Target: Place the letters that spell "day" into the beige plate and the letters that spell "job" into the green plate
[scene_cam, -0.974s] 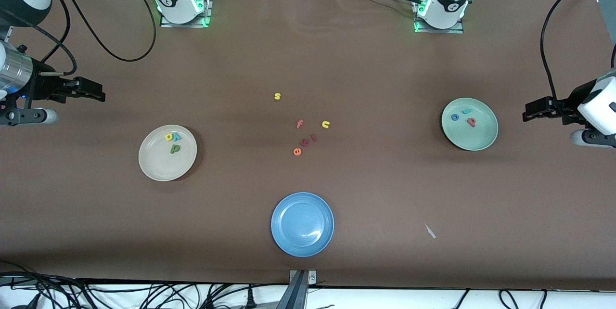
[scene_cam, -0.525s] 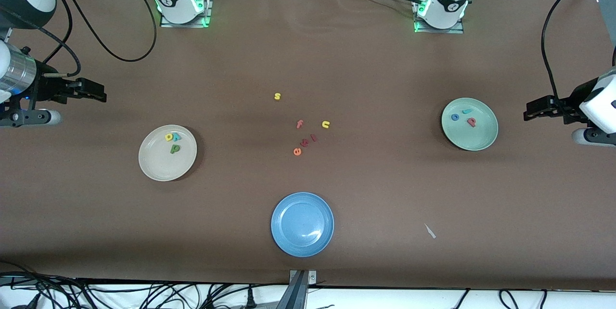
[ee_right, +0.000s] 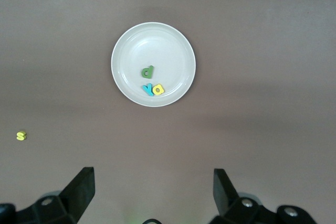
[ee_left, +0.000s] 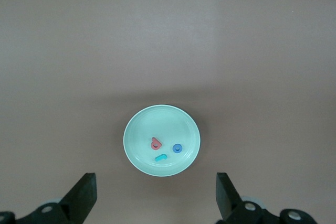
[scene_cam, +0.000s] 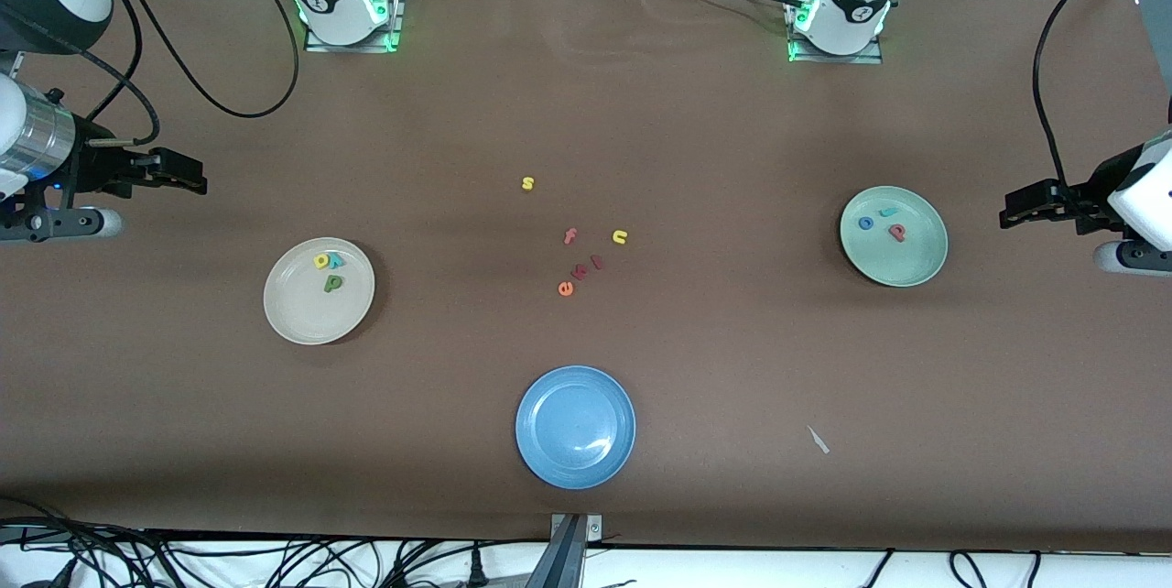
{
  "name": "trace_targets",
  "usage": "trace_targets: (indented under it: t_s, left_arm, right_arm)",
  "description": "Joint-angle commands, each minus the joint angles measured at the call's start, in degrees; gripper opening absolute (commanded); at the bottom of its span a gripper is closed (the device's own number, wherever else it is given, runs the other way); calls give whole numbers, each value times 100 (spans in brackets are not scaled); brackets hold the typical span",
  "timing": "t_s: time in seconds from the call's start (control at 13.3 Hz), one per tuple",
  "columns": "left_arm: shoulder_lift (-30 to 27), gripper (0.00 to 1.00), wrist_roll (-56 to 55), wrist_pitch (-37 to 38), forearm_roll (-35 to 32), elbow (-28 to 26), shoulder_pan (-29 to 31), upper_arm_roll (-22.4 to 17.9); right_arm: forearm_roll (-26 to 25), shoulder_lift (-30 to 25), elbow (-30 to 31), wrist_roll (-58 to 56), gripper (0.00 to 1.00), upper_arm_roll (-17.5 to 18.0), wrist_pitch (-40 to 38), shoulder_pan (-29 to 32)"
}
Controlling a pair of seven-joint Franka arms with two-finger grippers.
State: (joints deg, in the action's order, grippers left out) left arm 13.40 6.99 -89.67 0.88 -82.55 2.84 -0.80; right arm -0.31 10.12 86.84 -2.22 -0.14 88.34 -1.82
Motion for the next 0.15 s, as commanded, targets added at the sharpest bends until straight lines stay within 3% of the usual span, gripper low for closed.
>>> trace_targets:
  t_s: [0.0,0.07]
  left_arm:
    - [-65,100,118,28,-53,-50,6,1]
    - [-57,100,118,19,-53,-59,6,1]
  right_arm:
    - [-22,61,-149,-15,100,5,-71,-20]
    - [-22,61,-149,-16,100,5,-80,-20]
